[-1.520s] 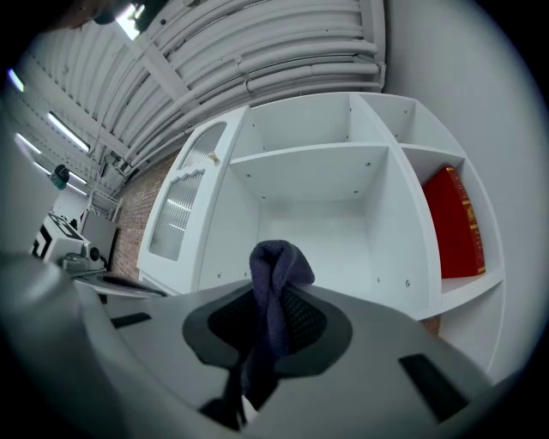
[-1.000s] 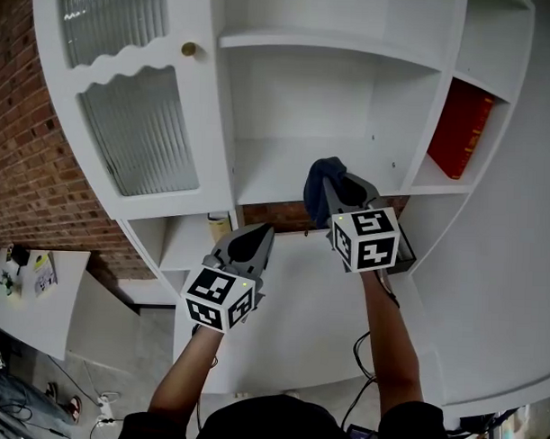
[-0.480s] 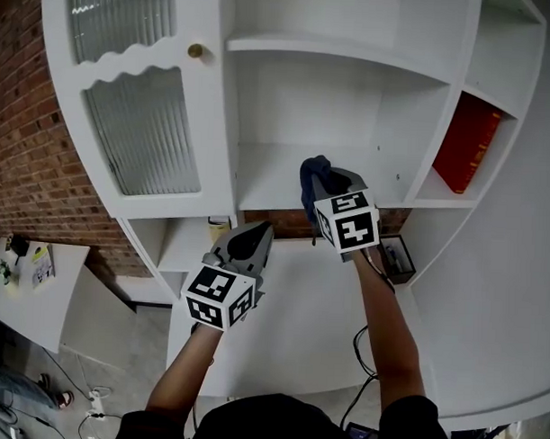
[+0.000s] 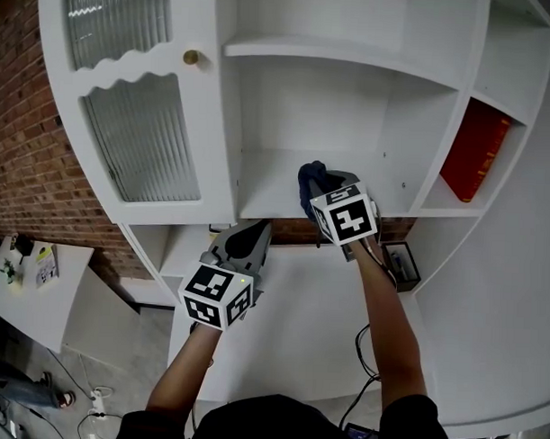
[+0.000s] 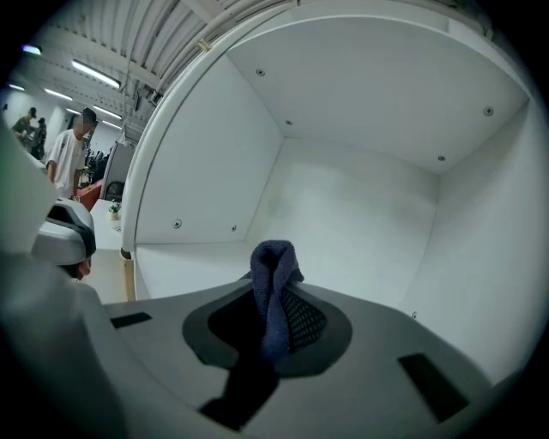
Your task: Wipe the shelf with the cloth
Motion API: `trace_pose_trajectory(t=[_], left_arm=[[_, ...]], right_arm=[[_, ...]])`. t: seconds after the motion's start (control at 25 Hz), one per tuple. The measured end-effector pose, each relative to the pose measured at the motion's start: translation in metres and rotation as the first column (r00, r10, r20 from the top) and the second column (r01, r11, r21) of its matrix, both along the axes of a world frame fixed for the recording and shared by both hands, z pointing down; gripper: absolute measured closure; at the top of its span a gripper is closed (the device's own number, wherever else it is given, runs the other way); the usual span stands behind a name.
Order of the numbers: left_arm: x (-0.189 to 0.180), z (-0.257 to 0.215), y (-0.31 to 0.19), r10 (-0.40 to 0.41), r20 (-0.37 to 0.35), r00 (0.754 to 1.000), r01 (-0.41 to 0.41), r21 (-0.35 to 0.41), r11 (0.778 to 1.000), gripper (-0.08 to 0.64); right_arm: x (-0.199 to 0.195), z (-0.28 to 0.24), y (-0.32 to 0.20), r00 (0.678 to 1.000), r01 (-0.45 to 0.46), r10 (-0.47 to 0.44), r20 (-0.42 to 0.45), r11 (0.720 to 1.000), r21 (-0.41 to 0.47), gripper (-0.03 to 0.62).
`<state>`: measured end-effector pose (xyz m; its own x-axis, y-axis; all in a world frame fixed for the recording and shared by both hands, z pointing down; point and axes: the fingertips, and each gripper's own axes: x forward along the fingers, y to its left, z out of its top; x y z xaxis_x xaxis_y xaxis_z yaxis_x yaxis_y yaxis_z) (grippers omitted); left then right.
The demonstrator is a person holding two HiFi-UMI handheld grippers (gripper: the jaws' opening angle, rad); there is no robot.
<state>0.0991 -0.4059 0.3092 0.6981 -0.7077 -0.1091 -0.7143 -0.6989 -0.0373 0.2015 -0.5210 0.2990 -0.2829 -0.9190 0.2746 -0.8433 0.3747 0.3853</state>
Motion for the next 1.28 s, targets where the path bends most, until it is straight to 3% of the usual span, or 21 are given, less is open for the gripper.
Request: trace_pose_trajectory(t=[0.64,1.28], left_arm=[[-0.002,-0.006,-0.012,-0.017,-0.013,1.000,0.017,0.015,1.000,0.546],[-0.030,-0.006,-0.006,-0.073,-0.034,0.997,0.074,0.014,0.997,0.546]], right_arm=[[-0.012,0.010,-0.014,1.000,0.011,-0.011,0.002,0.986,-0.166,0.535],[-0.117,0.012,-0.010,0.982,0.180,-0.186,-0.025,0.969,-0.168,0.535]])
